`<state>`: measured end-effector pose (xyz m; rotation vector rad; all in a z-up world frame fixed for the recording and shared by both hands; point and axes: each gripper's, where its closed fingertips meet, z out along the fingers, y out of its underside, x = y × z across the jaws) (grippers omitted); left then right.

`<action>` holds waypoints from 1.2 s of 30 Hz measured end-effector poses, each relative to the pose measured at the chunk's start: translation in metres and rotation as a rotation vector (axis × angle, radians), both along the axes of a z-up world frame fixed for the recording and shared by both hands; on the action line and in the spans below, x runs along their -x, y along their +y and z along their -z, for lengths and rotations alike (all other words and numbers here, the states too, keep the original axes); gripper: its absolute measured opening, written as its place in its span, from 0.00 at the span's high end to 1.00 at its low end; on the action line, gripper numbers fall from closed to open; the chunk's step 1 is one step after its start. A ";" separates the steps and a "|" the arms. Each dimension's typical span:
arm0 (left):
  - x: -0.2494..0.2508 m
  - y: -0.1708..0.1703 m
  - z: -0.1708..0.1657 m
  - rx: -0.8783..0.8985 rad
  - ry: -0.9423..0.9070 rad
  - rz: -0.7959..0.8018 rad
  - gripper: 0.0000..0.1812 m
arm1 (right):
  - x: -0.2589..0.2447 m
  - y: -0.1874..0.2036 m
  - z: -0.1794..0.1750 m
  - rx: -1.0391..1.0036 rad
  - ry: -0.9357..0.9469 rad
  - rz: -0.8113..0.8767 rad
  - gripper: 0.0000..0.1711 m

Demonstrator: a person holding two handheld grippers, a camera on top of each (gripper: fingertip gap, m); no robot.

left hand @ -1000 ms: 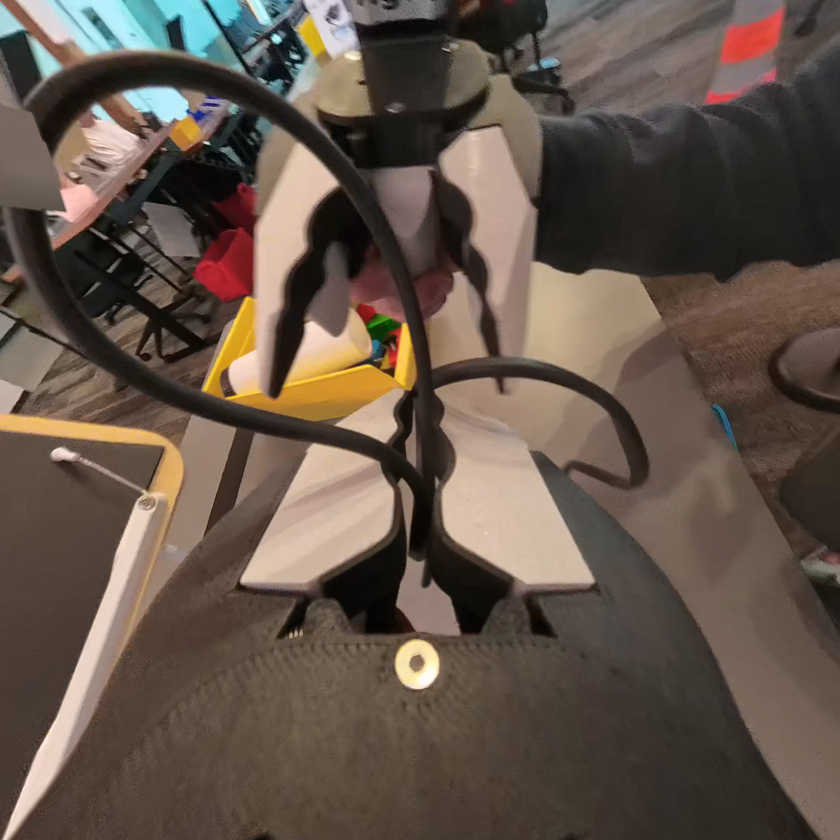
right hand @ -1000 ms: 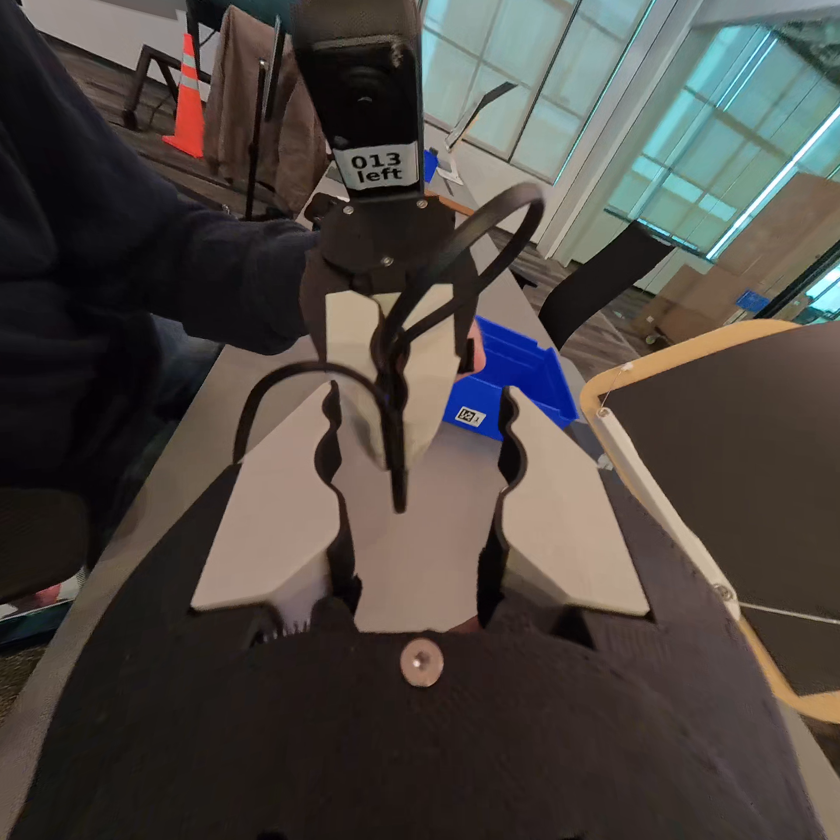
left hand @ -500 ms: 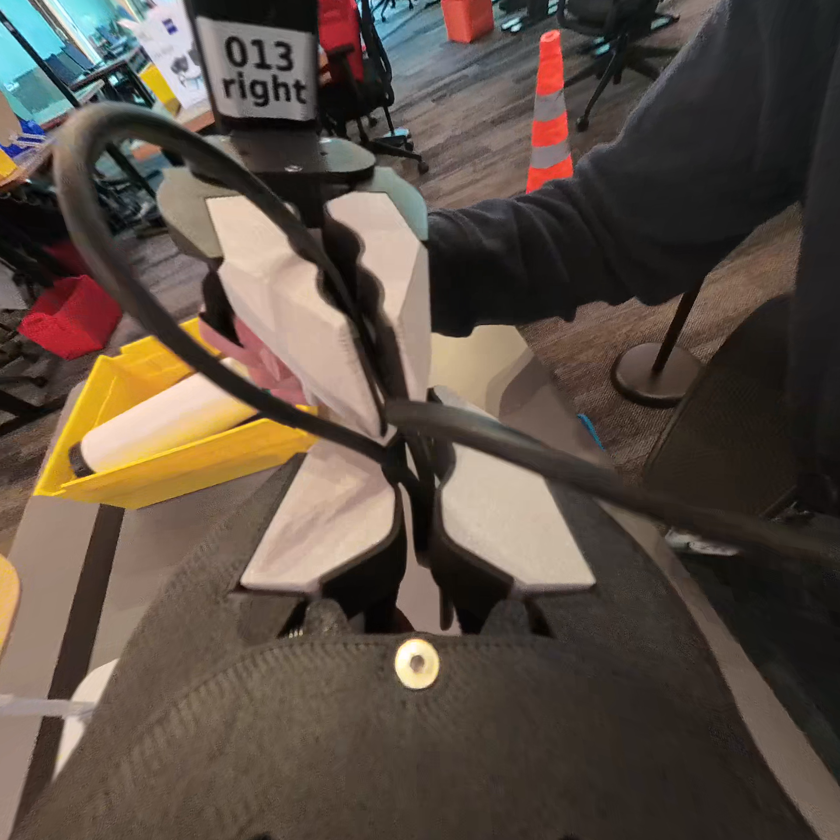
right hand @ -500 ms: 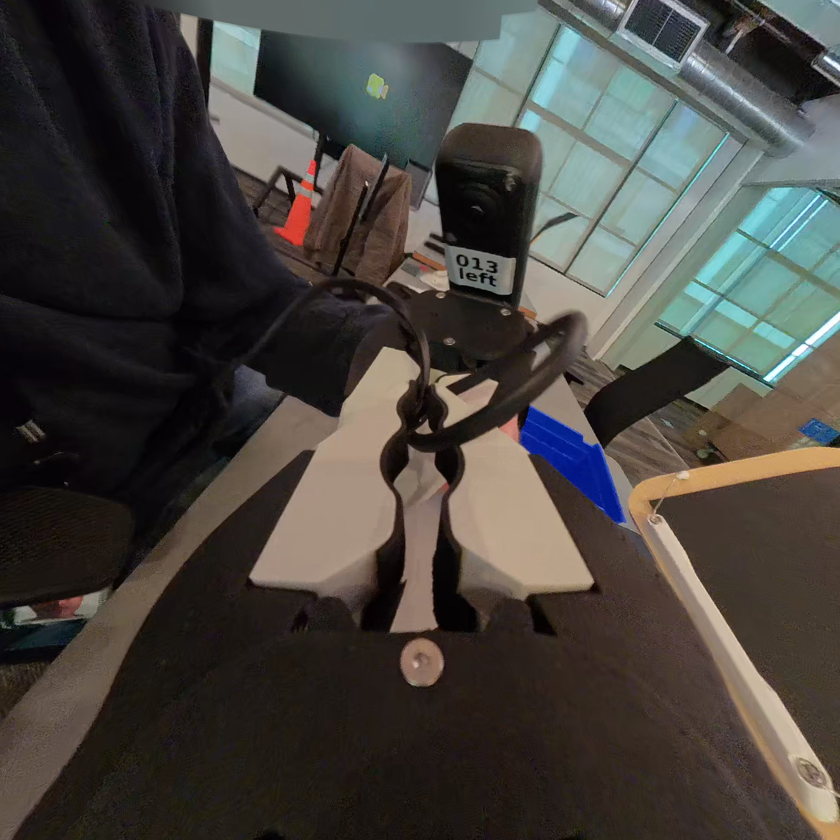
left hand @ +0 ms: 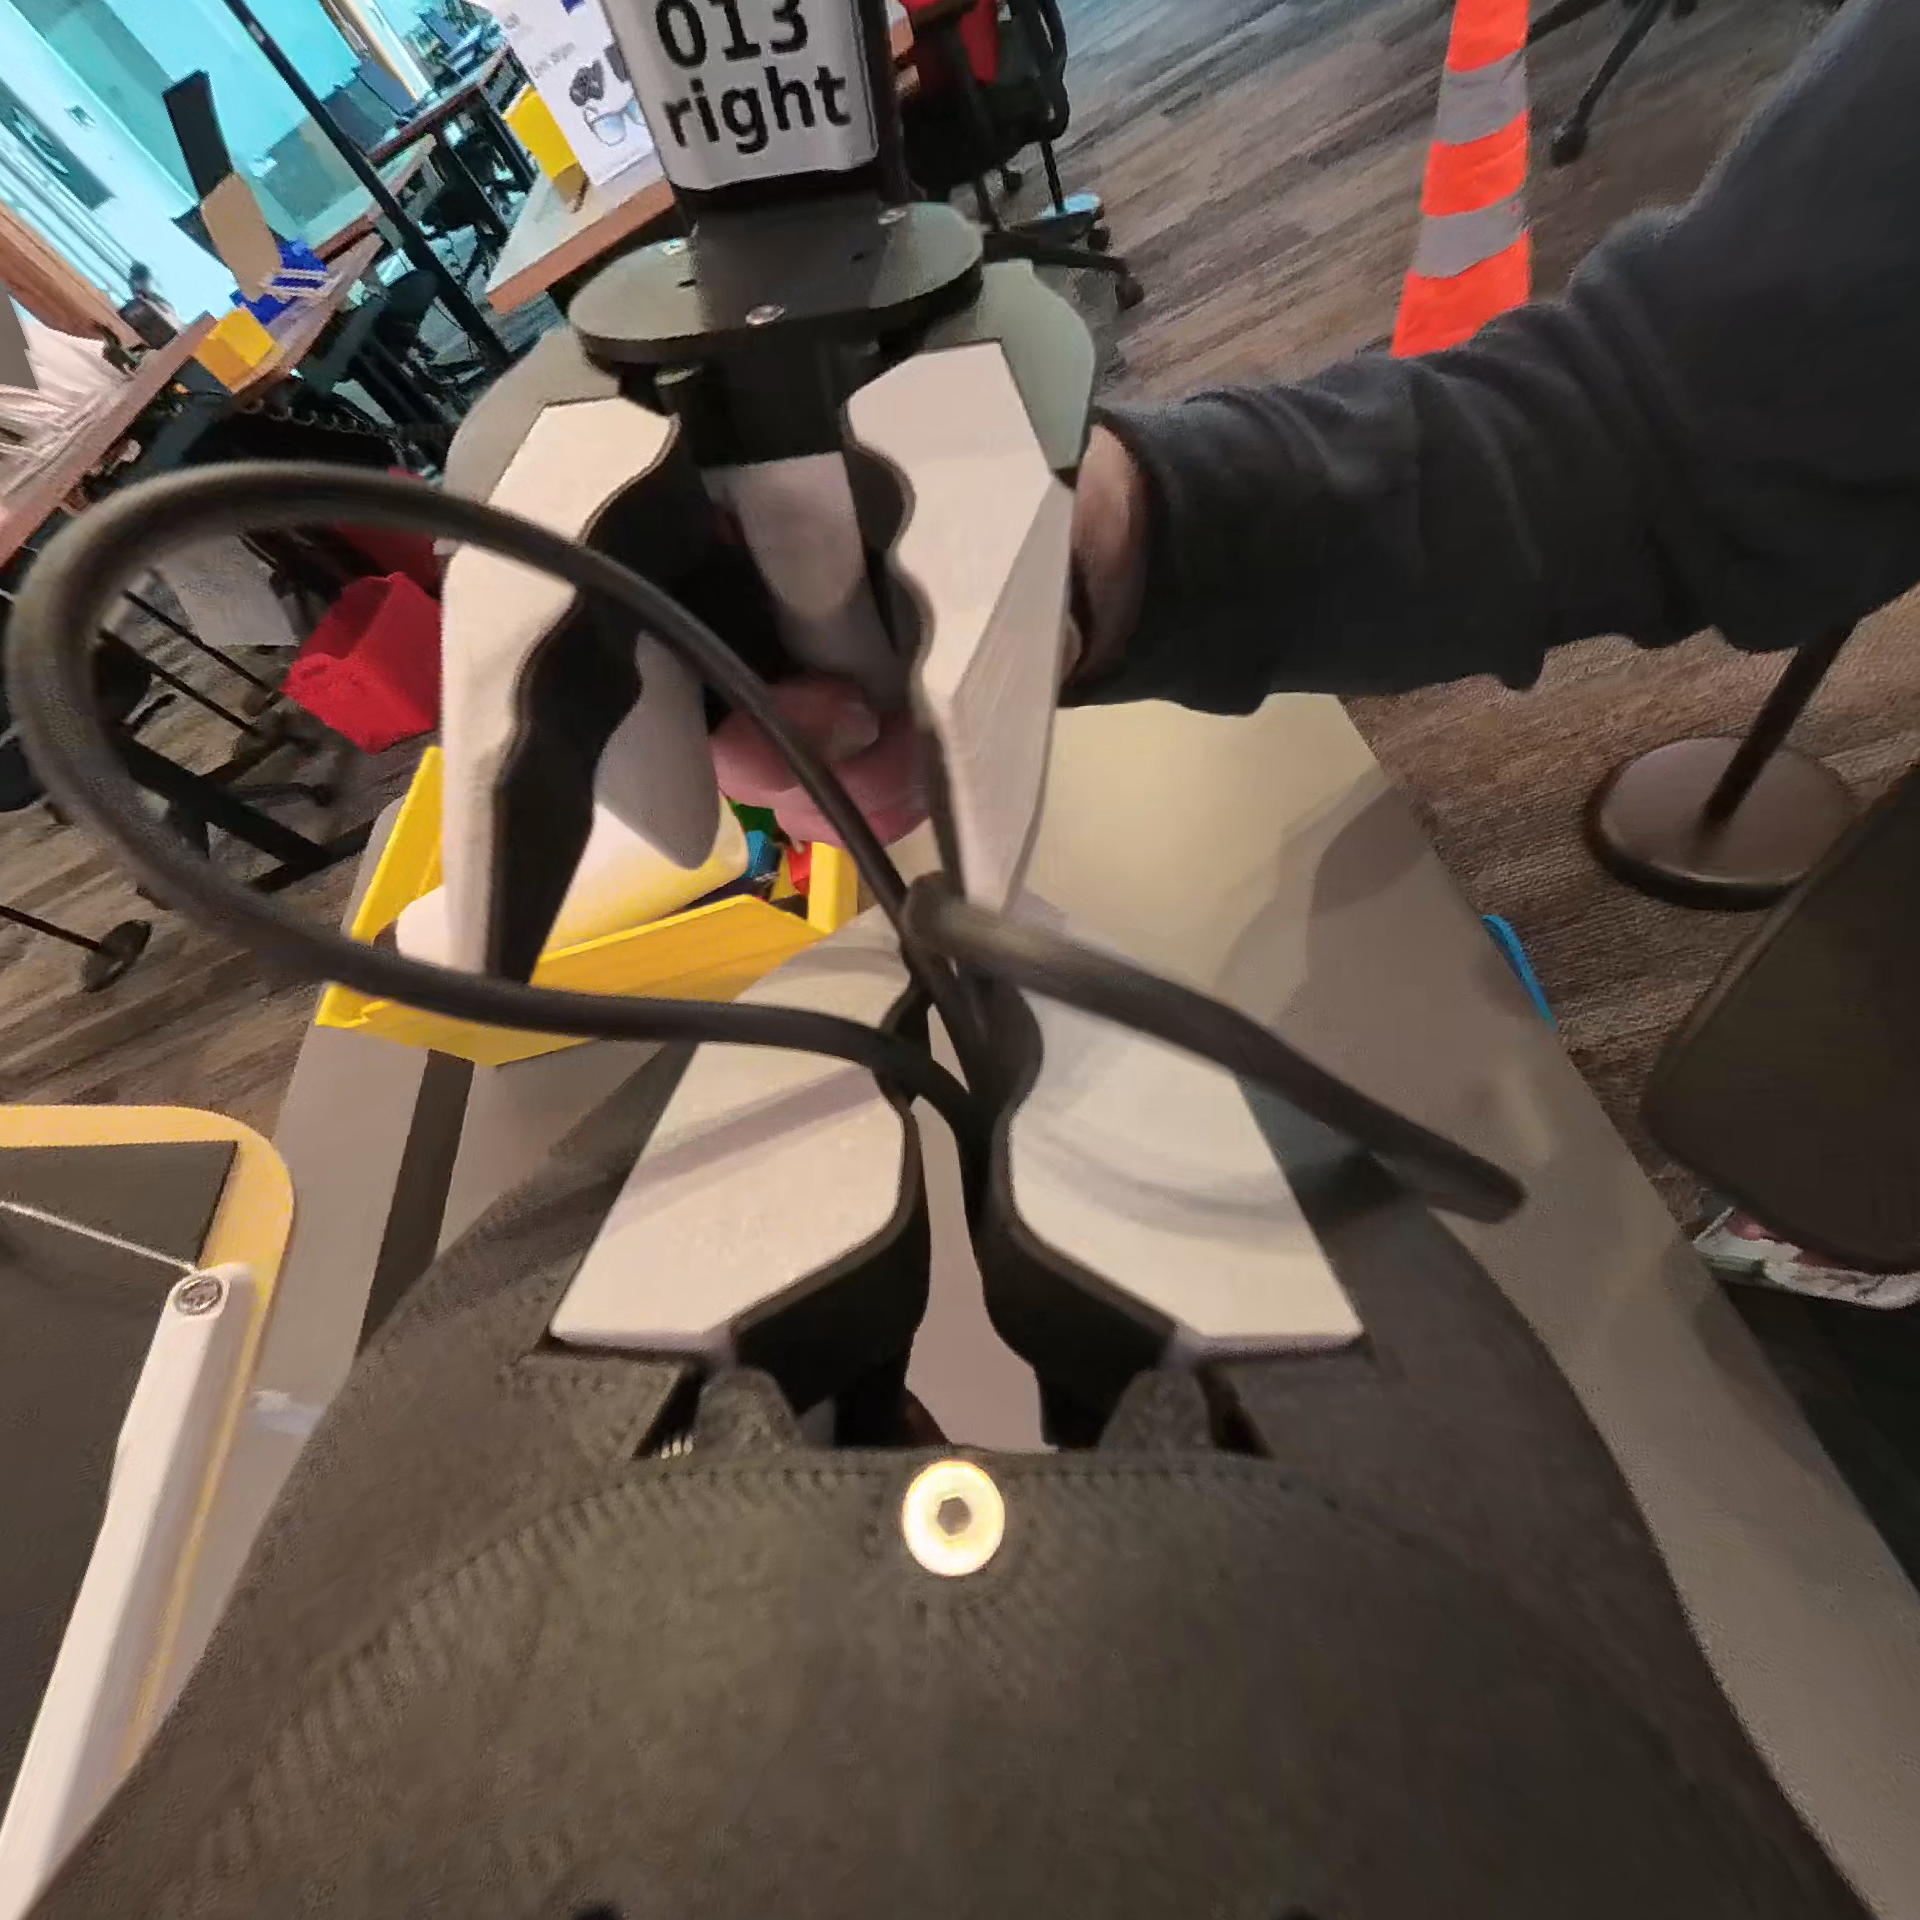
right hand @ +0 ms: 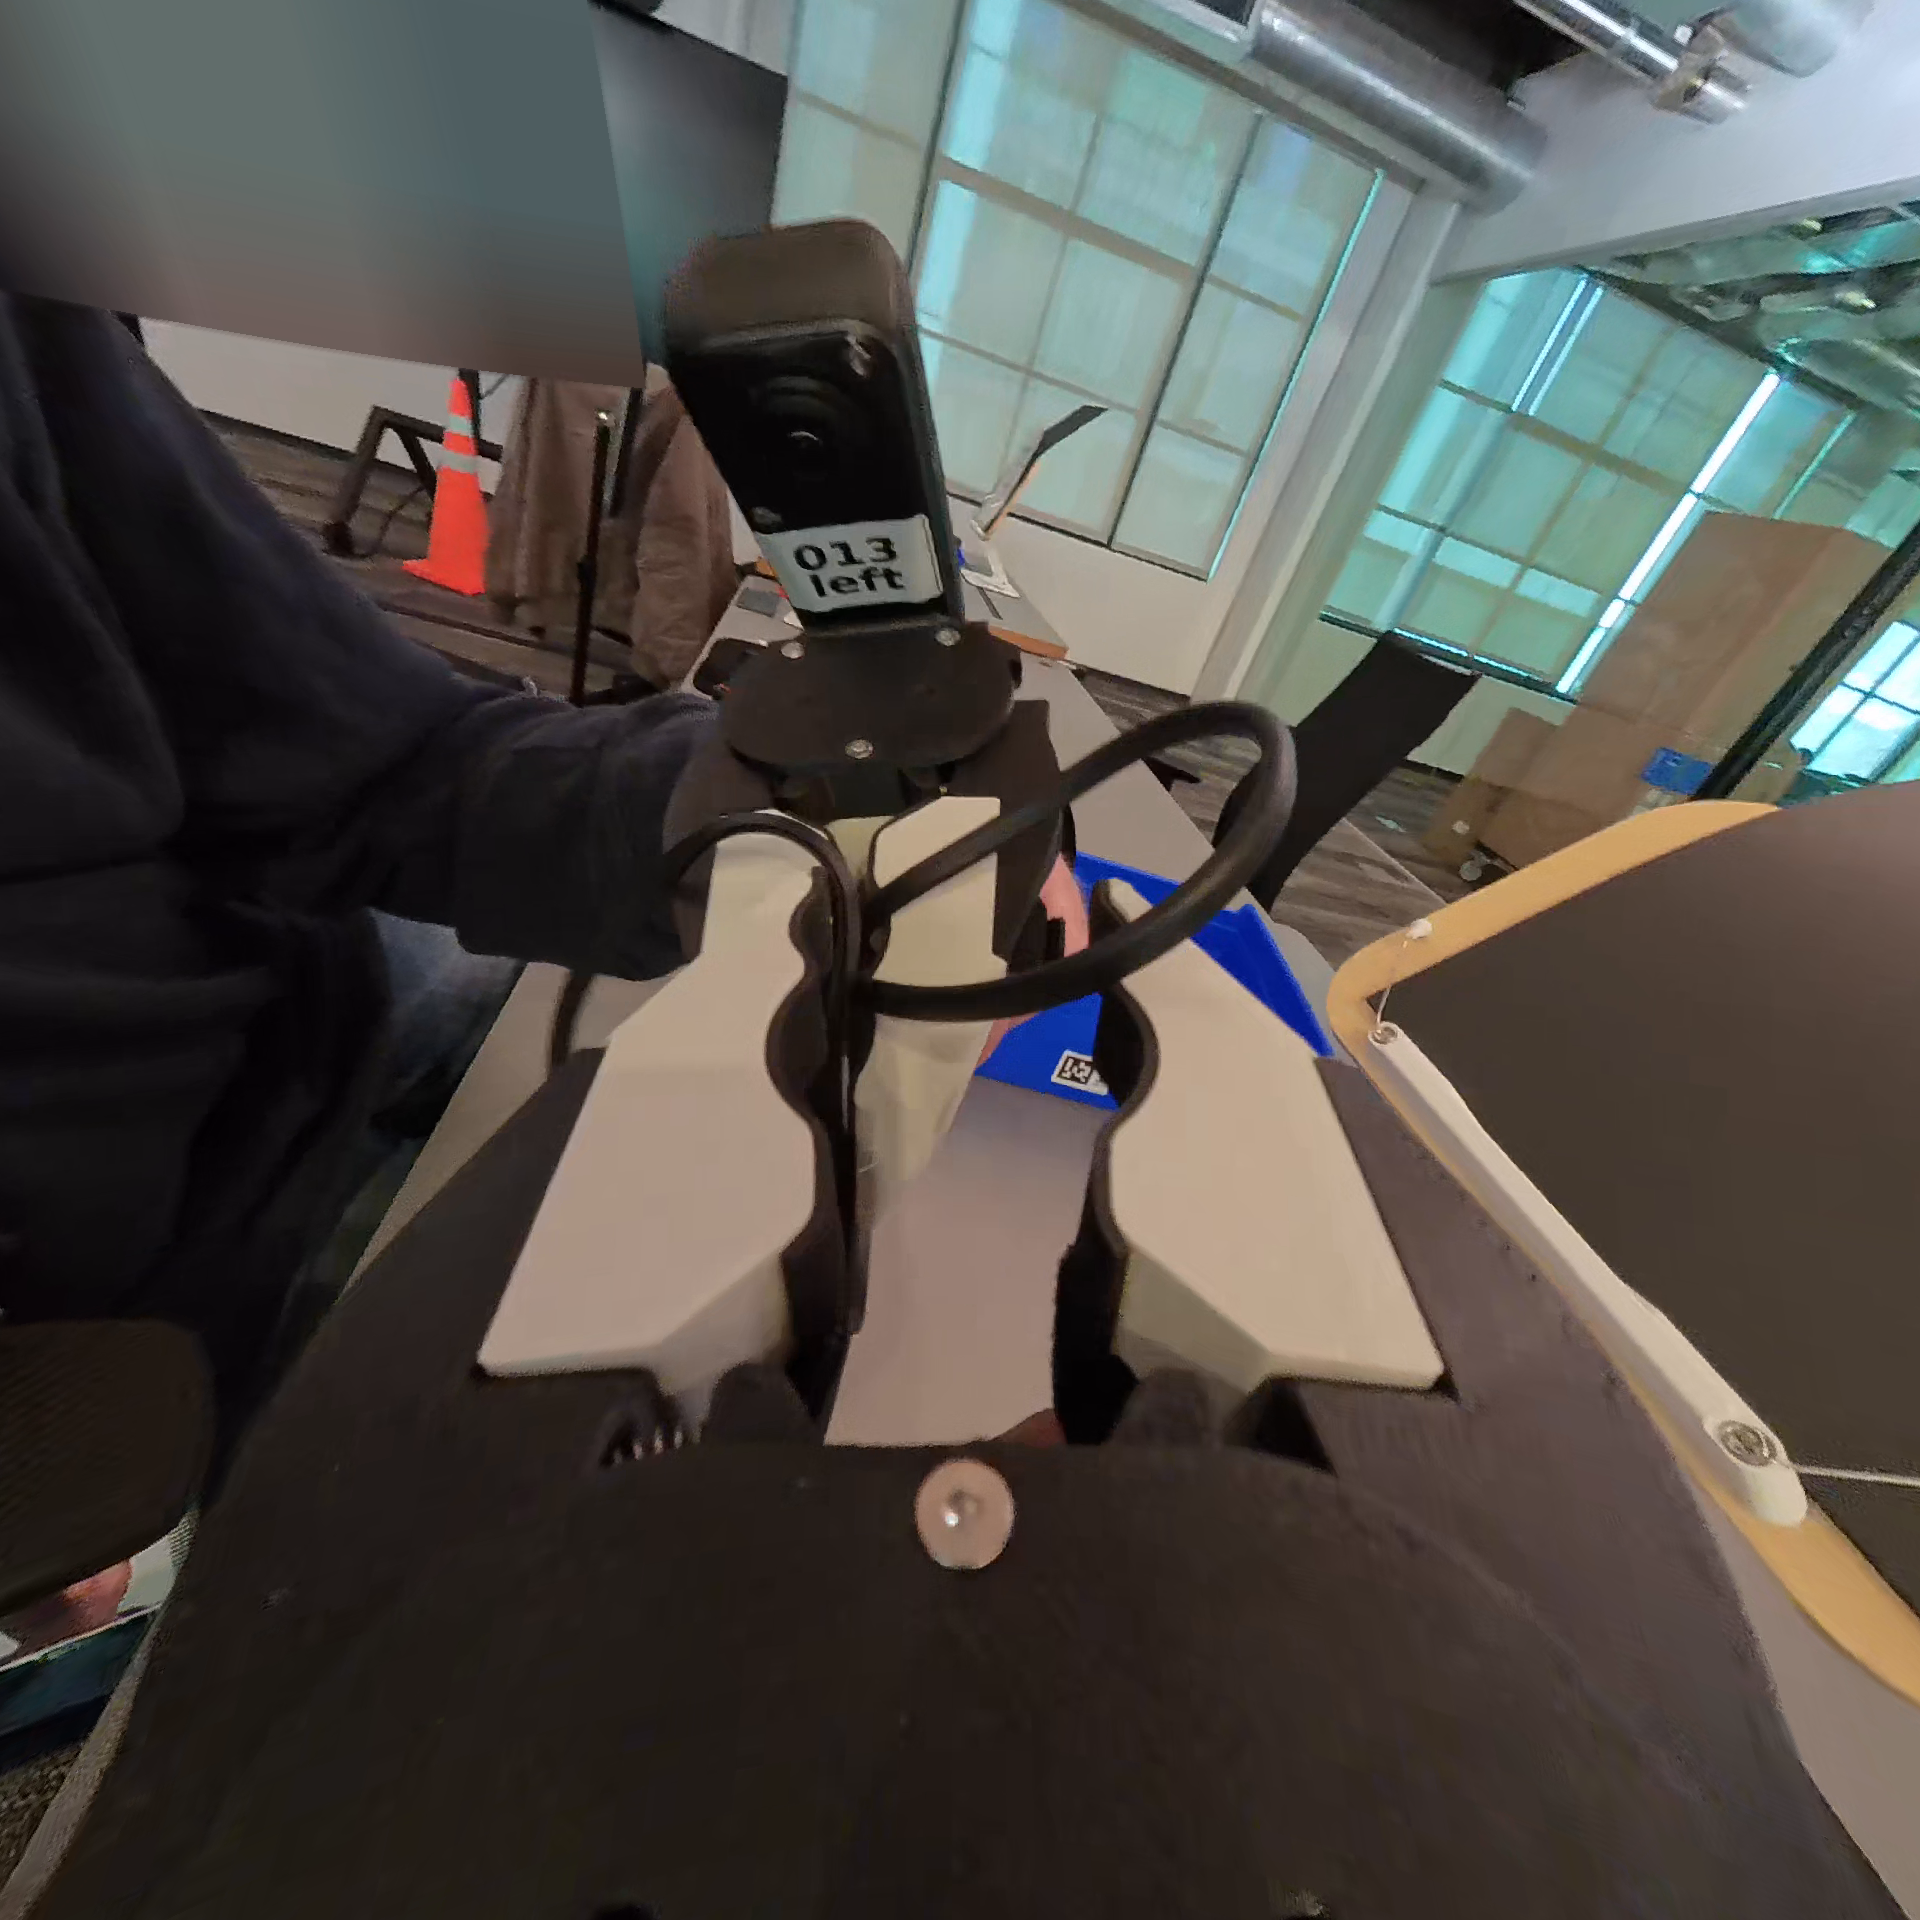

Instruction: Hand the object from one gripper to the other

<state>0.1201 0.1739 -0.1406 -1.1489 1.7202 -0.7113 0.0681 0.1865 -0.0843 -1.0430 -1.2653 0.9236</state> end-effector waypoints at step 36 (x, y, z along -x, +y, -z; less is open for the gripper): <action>0.016 0.041 -0.024 -0.078 -0.187 -0.370 0.71 | -0.010 0.029 -0.026 0.138 0.109 0.163 1.00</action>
